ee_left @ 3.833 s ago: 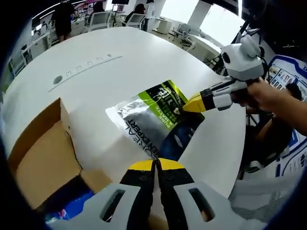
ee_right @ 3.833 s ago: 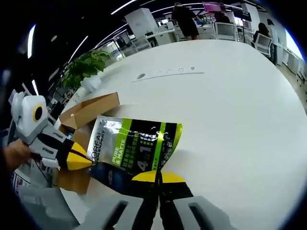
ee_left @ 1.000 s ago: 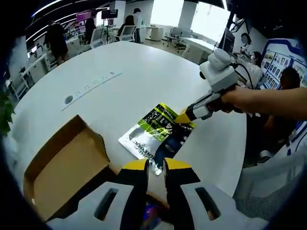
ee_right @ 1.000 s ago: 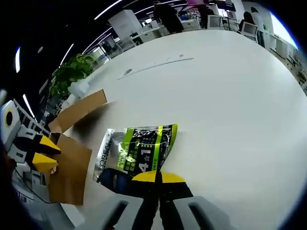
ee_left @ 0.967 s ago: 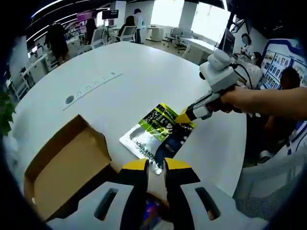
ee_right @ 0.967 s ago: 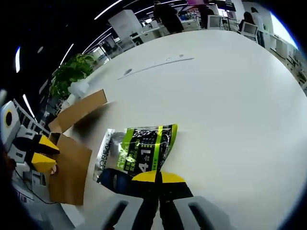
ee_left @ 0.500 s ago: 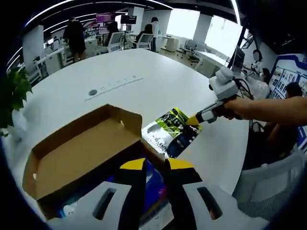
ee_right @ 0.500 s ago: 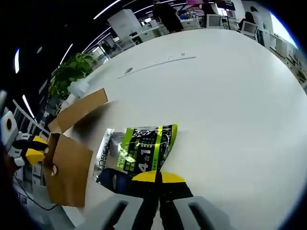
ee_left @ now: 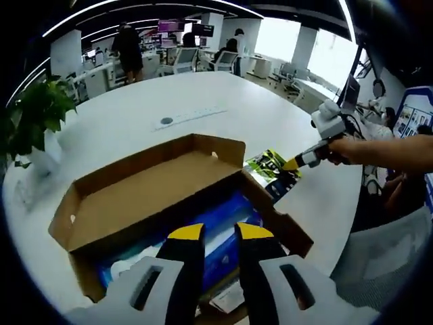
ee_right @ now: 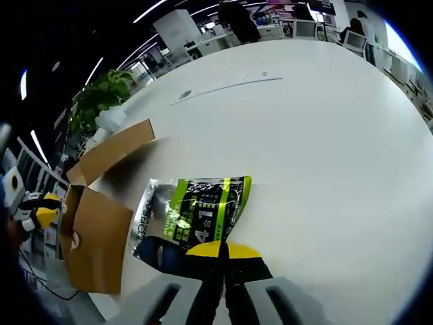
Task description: Operate the shoe box by opening the lid, removing the specified soft item, and placing it in the target area until the item is outside and the box remains undamaged.
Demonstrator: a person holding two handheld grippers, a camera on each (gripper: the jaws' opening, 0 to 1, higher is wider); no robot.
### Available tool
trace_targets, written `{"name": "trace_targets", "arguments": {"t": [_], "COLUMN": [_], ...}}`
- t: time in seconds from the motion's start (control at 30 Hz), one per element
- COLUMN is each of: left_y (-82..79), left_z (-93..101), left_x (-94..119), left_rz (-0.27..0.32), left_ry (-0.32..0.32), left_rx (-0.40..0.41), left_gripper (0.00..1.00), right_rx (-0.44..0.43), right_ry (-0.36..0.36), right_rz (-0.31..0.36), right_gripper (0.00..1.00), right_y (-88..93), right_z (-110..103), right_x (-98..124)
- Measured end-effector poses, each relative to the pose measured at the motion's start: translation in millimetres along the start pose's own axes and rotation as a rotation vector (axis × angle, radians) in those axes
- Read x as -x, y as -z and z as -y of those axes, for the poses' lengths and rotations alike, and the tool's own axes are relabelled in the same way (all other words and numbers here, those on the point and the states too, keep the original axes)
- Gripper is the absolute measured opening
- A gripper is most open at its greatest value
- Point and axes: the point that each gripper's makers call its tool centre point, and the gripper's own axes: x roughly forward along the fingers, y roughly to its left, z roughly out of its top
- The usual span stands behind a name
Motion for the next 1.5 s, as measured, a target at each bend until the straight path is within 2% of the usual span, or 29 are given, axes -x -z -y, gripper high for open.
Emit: {"name": "trace_targets", "arguments": {"t": [0.27,0.37,0.5,0.73,0.9,1.13,1.5], "left_y": [21.4,29.6,38.2,51.3,59.2,70.6,89.6], "left_z": [-24.8,-37.7,-49.7,-64.5,-75.7,-92.5,-102.4], "left_x": [29,40,52,67,77,84,101], "left_rz": [0.011,0.013,0.013,-0.005,-0.017,-0.034,-0.035], "left_ry": [-0.055,-0.078,-0.100,-0.129,-0.157,-0.182,-0.222], "left_rx": [0.045,0.053,0.055,0.040,0.023,-0.003,0.016], "left_gripper": [0.17,0.18,0.18,0.20,0.21,0.23,0.23], "right_rx": [0.015,0.055,0.108,0.191,0.217,0.280,0.425], "right_ry": [0.004,0.025,0.049,0.090,0.094,0.082,0.026], "right_rz": [-0.016,-0.019,-0.021,-0.007,-0.002,0.023,0.024], "right_gripper": [0.00,0.00,0.00,0.07,0.09,0.15,0.28], "right_y": [-6.4,-7.2,-6.4,-10.1,-12.1,-3.4,-10.3], "right_z": [4,5,5,5,2,-30,-64], "right_x": [-11,-13,-12,-4,4,35,50]}}
